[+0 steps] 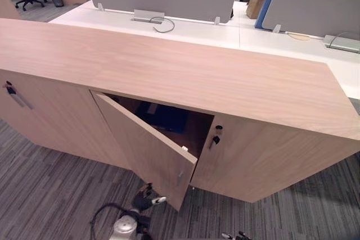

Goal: Walk over to the cabinet, pick up the folder, carry it to the office cabinet, place the folder inside the office cabinet, then close the office cabinet door

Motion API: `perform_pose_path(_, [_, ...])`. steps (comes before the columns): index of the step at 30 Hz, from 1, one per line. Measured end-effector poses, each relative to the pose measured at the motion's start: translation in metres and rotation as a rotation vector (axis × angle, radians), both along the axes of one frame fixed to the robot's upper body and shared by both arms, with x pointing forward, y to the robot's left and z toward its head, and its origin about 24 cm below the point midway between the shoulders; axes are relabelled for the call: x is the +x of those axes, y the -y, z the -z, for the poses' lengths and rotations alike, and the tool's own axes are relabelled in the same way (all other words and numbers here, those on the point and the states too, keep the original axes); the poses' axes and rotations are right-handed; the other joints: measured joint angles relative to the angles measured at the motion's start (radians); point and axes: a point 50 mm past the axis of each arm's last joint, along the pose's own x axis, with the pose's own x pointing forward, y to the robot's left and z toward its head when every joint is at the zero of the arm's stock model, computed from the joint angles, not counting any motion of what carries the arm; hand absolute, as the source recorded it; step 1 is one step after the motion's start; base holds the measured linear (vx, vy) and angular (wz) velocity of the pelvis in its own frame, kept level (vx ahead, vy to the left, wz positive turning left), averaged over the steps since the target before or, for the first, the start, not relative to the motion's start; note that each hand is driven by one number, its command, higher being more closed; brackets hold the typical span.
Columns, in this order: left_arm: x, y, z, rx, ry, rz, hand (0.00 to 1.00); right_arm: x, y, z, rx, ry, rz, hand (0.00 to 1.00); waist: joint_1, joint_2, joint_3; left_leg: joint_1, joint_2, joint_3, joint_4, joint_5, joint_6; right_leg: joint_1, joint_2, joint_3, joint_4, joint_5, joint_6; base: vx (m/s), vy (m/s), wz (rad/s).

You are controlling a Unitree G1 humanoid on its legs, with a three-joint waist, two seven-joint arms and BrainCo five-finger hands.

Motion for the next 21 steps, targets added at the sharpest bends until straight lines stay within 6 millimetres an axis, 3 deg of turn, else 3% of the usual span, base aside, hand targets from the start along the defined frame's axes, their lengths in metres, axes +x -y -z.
perform_pose_path(4, [-0.024,-0.034,0.008,0.131,-0.066,-0.259,0.0,0.0,0.001,0.0,-0.008,0.004,0.045,0.0,0.004,0.002,0.014,0.017,0.002,0.001,0.008,-0.019,-0.012,0.017,0.001,0.014,-0.004,0.0,-0.001,-0.05,0.011,-0.07])
perform_pose_path(6, [-0.046,-0.052,0.013,0.148,-0.117,-0.445,0.0,0.001,0.002,-0.001,-0.014,0.013,0.07,0.0,0.004,-0.001,0.036,0.003,0.017,0.007,0.113,-0.086,-0.016,0.039,-0.005,0.021,0.004,-0.005,-0.004,-0.06,0.006,-0.18])
perform_pose_path(10, [-0.078,-0.061,0.018,0.041,-0.133,-0.77,0.0,0.0,0.004,-0.001,-0.027,0.016,0.088,0.0,0.017,0.019,0.049,-0.078,0.099,-0.005,0.393,-0.239,-0.036,0.054,0.022,0.047,0.032,-0.03,-0.009,-0.03,-0.017,-0.18])
perform_pose_path(12, [-0.092,-0.062,0.023,-0.015,-0.153,-0.898,0.0,-0.001,0.004,0.0,-0.027,0.011,0.094,0.0,0.042,0.017,0.055,-0.079,0.11,-0.064,0.451,-0.256,-0.034,0.055,0.032,0.089,0.038,-0.03,-0.01,0.03,0.008,-0.55])
perform_pose_path(15, [-0.112,-0.048,0.034,-0.109,-0.217,-1.025,0.0,0.003,0.005,-0.001,-0.028,0.024,0.117,0.0,0.059,0.013,0.074,-0.094,0.056,-0.297,0.502,-0.288,-0.04,0.046,0.023,0.154,0.062,-0.028,-0.01,-0.01,0.058,-0.62])
perform_pose_path(16, [-0.119,-0.038,0.039,-0.157,-0.255,-1.038,0.0,0.001,0.013,-0.002,-0.044,0.022,0.149,0.0,0.064,0.049,0.073,-0.065,0.026,-0.425,0.45,-0.319,-0.029,0.035,0.033,0.181,0.062,-0.026,-0.01,-0.05,0.179,-0.58])
perform_pose_path(21, [-0.133,-0.026,0.047,-0.304,-0.292,-1.066,0.0,-0.002,0.011,-0.001,-0.034,0.021,0.161,0.0,0.051,0.048,0.056,-0.036,-0.012,-0.365,0.375,-0.302,-0.01,0.015,-0.007,0.218,0.044,-0.015,0.001,0.0,0.109,-0.3])
